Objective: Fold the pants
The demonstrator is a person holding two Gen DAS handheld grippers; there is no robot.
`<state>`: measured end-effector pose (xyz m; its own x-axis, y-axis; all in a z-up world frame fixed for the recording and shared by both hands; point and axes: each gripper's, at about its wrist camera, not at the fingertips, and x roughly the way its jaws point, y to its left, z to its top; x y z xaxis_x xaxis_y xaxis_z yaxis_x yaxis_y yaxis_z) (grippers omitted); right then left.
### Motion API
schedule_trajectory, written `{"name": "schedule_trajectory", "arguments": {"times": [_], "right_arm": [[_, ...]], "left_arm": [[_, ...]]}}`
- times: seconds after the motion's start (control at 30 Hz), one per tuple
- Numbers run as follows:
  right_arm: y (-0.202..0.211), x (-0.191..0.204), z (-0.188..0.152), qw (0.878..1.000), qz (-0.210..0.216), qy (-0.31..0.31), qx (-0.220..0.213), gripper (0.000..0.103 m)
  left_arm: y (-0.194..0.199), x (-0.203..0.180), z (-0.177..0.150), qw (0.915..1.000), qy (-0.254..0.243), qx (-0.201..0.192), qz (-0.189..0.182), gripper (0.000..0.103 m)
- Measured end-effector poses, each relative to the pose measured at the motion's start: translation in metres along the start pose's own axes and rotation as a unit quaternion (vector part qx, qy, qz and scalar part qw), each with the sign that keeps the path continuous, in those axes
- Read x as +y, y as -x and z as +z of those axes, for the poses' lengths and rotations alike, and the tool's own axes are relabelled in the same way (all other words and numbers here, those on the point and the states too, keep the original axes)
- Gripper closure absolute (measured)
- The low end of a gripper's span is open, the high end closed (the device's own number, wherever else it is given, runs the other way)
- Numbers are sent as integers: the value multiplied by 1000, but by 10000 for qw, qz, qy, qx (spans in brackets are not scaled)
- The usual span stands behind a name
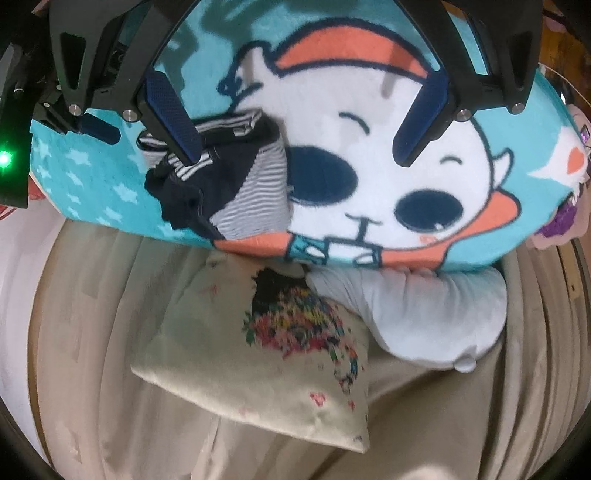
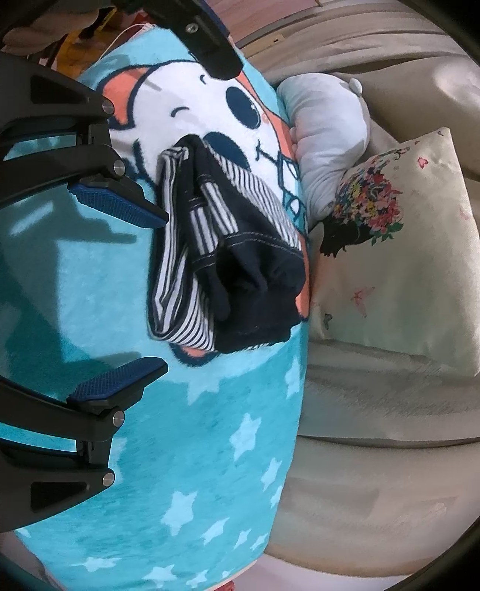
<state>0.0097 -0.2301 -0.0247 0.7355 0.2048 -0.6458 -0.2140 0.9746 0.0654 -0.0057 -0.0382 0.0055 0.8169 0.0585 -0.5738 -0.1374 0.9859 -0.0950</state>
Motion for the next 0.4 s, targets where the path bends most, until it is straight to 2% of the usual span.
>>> {"name": "schedule_trajectory", "arguments": {"times": [0.4], "right_arm": [[-10,12,1,9997,106,188,100,26]], "left_arm": [[-21,2,-5,9986,81,495,-135,0]]}}
